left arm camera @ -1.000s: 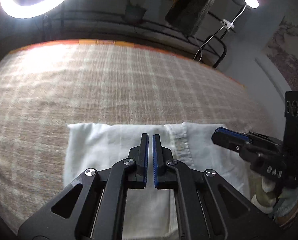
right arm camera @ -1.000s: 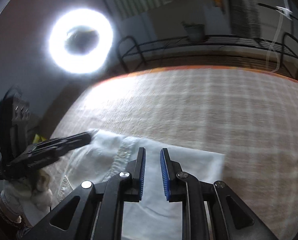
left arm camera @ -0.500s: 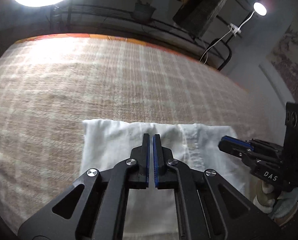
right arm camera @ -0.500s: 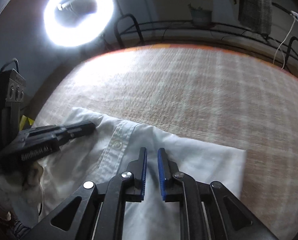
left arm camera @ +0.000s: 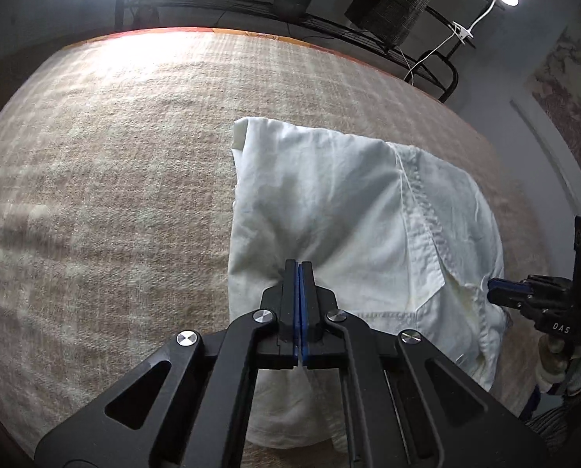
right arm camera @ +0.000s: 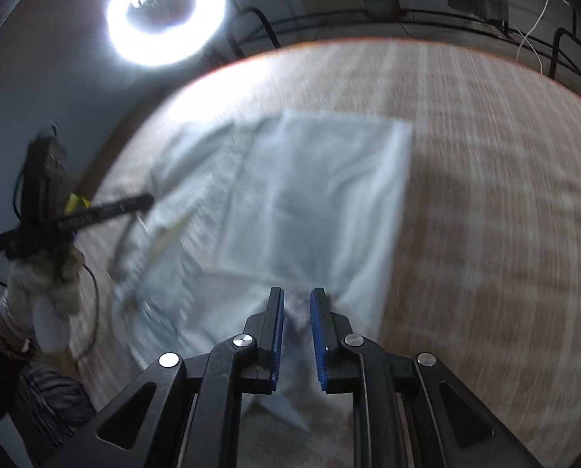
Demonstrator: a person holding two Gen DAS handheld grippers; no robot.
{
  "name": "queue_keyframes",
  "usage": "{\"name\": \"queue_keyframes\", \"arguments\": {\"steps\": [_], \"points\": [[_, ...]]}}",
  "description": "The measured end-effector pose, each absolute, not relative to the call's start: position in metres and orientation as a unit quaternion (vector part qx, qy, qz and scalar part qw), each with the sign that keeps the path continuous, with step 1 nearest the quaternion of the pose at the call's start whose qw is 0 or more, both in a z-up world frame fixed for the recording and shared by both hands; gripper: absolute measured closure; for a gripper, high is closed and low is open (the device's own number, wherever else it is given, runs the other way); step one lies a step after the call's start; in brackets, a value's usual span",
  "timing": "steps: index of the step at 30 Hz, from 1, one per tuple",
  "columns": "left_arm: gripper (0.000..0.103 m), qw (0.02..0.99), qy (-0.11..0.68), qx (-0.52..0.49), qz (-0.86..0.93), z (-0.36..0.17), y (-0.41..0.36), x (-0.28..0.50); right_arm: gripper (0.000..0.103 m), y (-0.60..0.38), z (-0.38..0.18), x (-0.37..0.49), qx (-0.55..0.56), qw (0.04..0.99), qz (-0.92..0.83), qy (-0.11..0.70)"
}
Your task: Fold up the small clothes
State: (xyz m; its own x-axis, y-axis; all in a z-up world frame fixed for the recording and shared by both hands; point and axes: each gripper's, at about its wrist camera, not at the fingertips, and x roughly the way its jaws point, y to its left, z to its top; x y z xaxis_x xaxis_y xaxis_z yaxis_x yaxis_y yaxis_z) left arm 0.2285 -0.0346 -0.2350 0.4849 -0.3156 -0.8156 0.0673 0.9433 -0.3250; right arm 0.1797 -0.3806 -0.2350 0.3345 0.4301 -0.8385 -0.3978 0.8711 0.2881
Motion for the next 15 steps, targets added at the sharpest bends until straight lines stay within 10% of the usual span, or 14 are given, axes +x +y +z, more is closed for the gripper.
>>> {"name": "queue_keyframes", "arguments": {"steps": [11, 15], "points": [[0.100, 0.840, 0.494, -0.208, -0.084, -0.226, 0.015, 0.199, 0.075, -0.423, -0.220, 0.149, 0.074, 0.815, 0.258, 0.514], [0.057, 0.823, 0.476, -0.296, -0.086, -0.227, 0.038, 0.201, 0.055, -0.446, -0.212, 0.154, 0.119, 0.839, 0.231, 0.479]]}}
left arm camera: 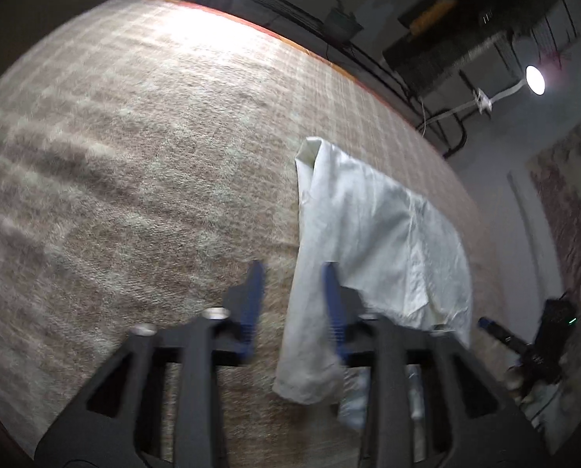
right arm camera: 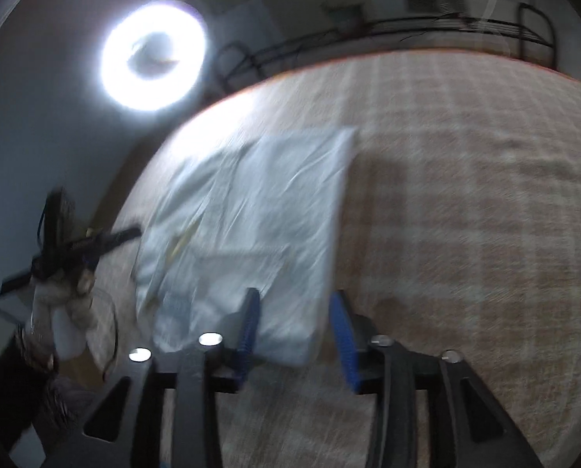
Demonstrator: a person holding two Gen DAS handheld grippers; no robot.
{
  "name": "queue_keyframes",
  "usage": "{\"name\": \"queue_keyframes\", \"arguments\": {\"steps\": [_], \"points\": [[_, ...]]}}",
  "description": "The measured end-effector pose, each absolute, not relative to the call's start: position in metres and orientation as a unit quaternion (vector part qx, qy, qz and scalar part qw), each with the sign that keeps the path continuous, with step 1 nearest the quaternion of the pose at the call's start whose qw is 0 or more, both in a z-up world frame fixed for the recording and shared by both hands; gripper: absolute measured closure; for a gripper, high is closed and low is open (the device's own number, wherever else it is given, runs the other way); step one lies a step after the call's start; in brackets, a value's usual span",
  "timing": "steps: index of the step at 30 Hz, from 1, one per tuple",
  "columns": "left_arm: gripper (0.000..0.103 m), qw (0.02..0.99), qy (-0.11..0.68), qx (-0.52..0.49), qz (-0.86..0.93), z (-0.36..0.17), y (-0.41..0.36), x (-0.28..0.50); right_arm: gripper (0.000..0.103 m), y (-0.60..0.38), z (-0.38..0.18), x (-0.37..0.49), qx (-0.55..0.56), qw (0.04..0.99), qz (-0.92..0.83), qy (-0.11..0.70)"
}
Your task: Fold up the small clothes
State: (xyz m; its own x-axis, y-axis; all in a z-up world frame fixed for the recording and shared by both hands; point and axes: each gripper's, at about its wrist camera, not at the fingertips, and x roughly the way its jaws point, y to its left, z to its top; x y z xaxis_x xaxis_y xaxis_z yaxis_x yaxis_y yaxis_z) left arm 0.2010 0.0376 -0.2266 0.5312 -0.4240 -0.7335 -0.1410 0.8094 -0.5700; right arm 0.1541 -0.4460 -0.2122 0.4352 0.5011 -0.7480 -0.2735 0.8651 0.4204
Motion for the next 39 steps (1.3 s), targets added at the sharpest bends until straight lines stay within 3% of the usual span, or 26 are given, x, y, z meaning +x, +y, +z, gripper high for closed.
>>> {"name": "queue_keyframes", "arguments": {"steps": [7, 18, 20, 26, 30, 39], "points": [[0.054, 0.791, 0.493, -0.345, -0.111, -0.242, 0.028, 0.221, 0.054, -0.471, -0.229, 0.184, 0.234, 0.816, 0.234, 0.474], [0.055, 0.775, 0.501, -0.360, -0.137, -0.255, 0.015, 0.240, 0.059, -0.448, -0.255, 0.218, 0.249, 0.788, 0.247, 0.506], [0.070, 0.776, 0.503, -0.356, -0.134, -0.257, 0.014, 0.242, 0.061, -0.446, -0.259, 0.222, 0.270, 0.782, 0.251, 0.503], [0.084, 0.811, 0.506, -0.271, -0.116, -0.248, -0.011, 0.245, 0.077, -0.428, -0.260, 0.226, 0.260, 0.780, 0.250, 0.511], [0.089, 0.828, 0.496, -0.241, -0.105, -0.237, -0.025, 0.242, 0.088, -0.417, -0.252, 0.227, 0.232, 0.794, 0.228, 0.514], [0.091, 0.850, 0.473, -0.209, -0.100, -0.214, -0.040, 0.230, 0.092, -0.385, -0.212, 0.220, 0.139, 0.836, 0.213, 0.486]]}}
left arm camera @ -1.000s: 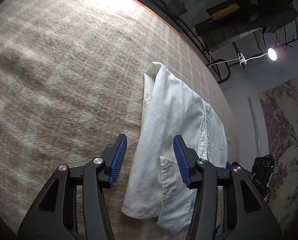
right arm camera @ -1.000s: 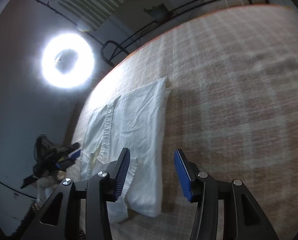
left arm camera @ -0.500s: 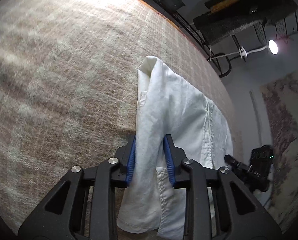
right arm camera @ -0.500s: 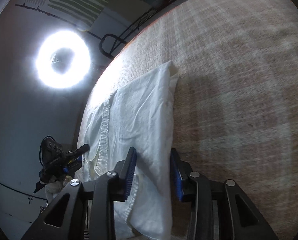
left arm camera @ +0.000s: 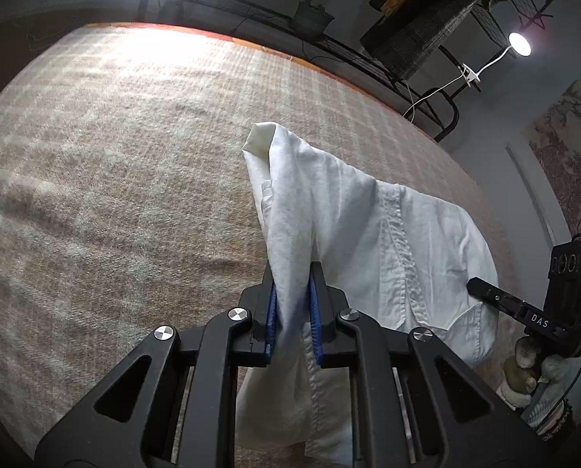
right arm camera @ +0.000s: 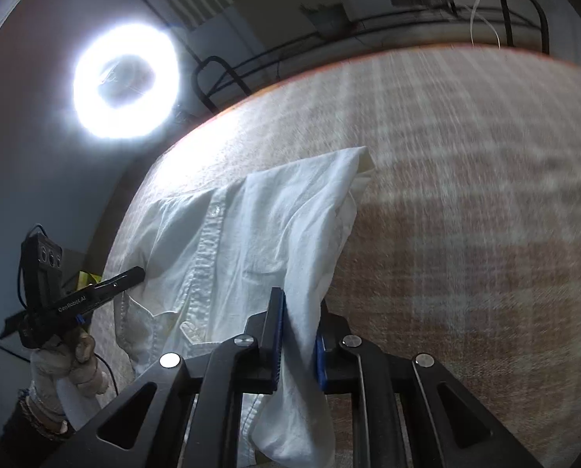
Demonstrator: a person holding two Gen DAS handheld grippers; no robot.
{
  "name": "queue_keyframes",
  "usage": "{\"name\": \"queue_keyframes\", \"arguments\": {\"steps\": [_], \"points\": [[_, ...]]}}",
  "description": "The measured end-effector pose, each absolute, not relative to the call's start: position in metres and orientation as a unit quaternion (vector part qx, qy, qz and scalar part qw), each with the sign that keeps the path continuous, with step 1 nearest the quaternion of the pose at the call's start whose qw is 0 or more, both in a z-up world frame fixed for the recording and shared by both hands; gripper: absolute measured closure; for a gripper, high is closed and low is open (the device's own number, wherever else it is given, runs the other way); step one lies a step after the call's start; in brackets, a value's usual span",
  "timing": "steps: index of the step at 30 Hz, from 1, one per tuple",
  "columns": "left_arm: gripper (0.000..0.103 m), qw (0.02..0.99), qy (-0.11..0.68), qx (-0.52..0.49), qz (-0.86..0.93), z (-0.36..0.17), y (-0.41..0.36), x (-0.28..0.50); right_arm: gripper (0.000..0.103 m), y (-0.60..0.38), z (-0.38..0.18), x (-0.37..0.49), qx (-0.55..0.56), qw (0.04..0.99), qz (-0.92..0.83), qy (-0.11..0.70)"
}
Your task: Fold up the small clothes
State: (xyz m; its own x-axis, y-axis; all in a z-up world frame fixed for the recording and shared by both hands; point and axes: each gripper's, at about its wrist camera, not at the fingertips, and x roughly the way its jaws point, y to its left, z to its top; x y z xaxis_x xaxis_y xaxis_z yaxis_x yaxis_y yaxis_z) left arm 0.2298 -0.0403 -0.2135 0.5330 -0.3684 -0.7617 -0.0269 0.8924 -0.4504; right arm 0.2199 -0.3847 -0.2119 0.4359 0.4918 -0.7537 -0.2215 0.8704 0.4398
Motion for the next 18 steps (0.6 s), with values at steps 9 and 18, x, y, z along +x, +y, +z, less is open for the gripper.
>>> {"name": "queue_keyframes", "arguments": {"steps": [9, 18], "points": [[0.091, 0.868, 0.443, -0.180, -0.133, -0.180, -0.063, 0.213, 0.093, -0.358, -0.171, 0.198, 0.042, 0.866, 0.195, 0.458], [0.091, 0.872, 0.420, -0.161, -0.190, -0.148, -0.119, 0.203, 0.093, -0.359, -0.132, 0.158, -0.032, 0.890, 0.185, 0.416]]}}
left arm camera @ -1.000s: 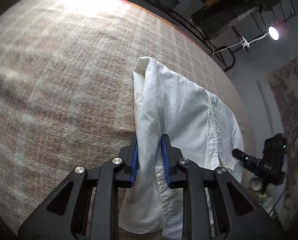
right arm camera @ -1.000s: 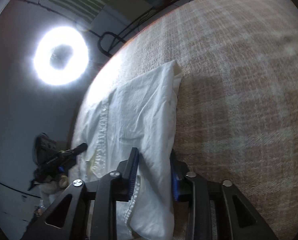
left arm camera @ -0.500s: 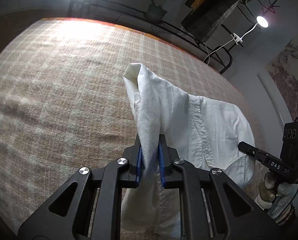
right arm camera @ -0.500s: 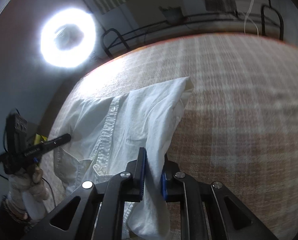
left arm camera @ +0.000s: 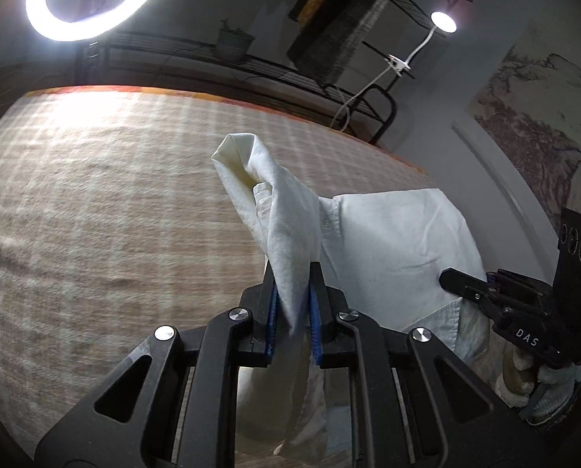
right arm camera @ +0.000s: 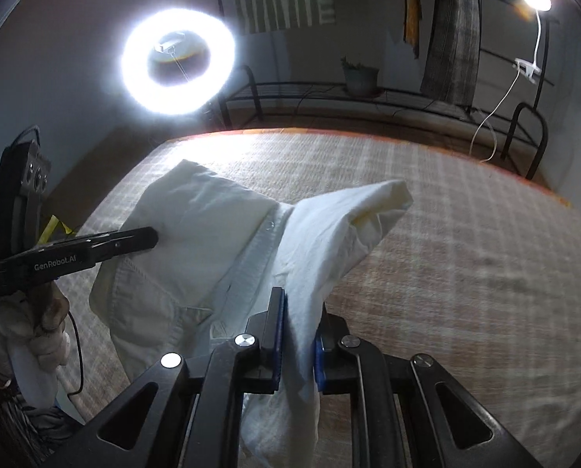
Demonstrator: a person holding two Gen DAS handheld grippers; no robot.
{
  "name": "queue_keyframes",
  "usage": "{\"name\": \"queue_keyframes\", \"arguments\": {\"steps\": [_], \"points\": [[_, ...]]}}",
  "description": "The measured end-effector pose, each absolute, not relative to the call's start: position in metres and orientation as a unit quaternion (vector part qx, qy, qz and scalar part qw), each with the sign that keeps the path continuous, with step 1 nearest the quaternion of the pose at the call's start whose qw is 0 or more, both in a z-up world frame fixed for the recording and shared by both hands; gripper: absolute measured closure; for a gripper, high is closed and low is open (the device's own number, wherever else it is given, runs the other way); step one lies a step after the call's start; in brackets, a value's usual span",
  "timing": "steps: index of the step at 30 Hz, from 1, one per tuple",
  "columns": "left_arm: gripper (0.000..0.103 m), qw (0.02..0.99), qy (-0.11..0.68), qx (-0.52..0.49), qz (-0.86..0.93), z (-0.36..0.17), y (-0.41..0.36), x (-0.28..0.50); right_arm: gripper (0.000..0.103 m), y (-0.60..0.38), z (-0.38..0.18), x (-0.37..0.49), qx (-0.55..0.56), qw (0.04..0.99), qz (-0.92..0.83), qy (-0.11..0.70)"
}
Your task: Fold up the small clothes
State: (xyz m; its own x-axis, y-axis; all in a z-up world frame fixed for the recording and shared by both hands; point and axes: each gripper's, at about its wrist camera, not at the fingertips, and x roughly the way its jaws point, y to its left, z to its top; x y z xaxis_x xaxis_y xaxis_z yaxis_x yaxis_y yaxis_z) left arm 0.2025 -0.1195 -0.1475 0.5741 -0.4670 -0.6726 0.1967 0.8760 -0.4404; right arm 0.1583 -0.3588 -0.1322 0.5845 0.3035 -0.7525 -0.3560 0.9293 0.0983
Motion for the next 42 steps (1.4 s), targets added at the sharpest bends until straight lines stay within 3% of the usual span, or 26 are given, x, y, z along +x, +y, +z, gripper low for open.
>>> {"name": "queue_keyframes", "arguments": {"steps": [18, 31, 42], "points": [[0.092, 0.856, 0.415, -0.124, -0.284, -0.141, -0.322, 0.271, 0.094, -0.518, -0.100, 0.182, -0.082, 0.910, 0.083, 0.397], [0.092, 0.859, 0.399, -0.116, -0.299, -0.157, -0.460, 0.366, 0.095, -0.654, -0.091, 0.272, -0.105, 0.919, -0.003, 0.379], [0.092, 0.874, 0.384, -0.086, -0.285, -0.184, -0.532, 0.436, 0.095, -0.718, -0.123, 0.359, -0.119, 0.919, -0.052, 0.372]]}}
